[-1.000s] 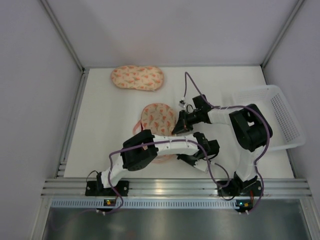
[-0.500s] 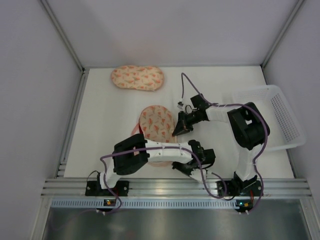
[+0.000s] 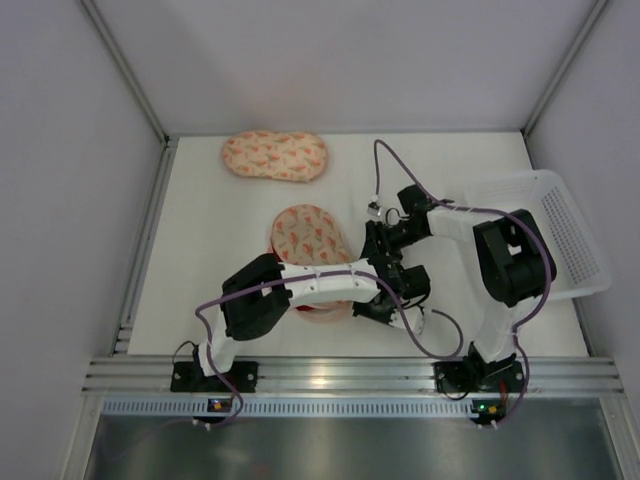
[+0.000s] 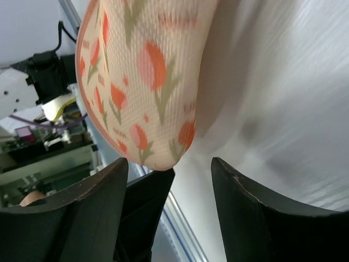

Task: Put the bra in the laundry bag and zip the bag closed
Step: Zip the zipper on the laundry bag.

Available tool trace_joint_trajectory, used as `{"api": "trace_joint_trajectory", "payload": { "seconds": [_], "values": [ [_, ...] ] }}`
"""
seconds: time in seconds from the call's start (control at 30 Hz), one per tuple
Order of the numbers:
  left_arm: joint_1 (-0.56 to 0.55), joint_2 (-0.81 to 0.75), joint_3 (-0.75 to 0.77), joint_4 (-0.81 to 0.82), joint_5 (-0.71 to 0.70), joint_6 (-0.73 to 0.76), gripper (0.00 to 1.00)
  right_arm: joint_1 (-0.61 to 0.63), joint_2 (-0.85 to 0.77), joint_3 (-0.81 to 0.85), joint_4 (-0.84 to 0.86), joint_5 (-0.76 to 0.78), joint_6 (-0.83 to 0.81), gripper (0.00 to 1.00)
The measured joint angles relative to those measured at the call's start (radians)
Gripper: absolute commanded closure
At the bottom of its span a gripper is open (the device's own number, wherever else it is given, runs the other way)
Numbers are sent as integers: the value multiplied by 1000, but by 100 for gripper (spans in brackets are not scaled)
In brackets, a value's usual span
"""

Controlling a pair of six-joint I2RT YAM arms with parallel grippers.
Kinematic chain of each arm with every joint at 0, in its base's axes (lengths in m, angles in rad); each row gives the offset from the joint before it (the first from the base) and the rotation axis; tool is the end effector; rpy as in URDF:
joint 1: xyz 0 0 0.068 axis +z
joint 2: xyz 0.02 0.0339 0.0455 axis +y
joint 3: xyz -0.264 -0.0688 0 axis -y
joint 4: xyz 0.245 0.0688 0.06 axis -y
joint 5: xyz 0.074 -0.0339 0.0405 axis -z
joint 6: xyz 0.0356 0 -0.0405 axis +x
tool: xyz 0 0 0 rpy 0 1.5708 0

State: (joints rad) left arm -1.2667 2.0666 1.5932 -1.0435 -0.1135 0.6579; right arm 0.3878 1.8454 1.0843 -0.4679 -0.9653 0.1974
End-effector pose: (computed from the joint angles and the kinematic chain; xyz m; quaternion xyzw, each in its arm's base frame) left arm 0.1227 -0.3775 0.1782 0.8180 0.5718 0.0460 0.0427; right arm 0.3055 0.1564 0.1533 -0.1615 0.8614 0.4814 0.0123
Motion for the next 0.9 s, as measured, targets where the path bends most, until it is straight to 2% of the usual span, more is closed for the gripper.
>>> {"api": "trace_joint_trajectory", "payload": {
  "seconds": [0.1, 0.17, 0.27, 0.3, 0.33, 0.4, 0.63, 0.9],
  "values": [
    [33, 5, 29, 41, -15, 3, 100, -2, 1, -46, -30, -44, -21, 39],
    [44, 5, 37, 61, -26, 7, 100, 3, 14, -54, -49, -70, -31, 44],
    [44, 5, 39, 78, -30, 11, 100, 10, 56, -54, -43, -109, -29, 65],
    [43, 5, 39, 80, -30, 13, 100, 12, 71, -54, -41, -117, -24, 79],
    [42, 5, 39, 82, -30, 14, 100, 13, 83, -53, -40, -124, -22, 87],
    [41, 5, 39, 89, -27, 17, 100, 14, 105, -50, -41, -139, -13, 100],
    [40, 3, 6, 108, -19, 17, 100, 16, 112, -34, -42, -147, -11, 100],
    [9, -67, -114, 128, 4, -1, 100, 8, 112, 7, -60, -106, -19, 100]
  ]
}}
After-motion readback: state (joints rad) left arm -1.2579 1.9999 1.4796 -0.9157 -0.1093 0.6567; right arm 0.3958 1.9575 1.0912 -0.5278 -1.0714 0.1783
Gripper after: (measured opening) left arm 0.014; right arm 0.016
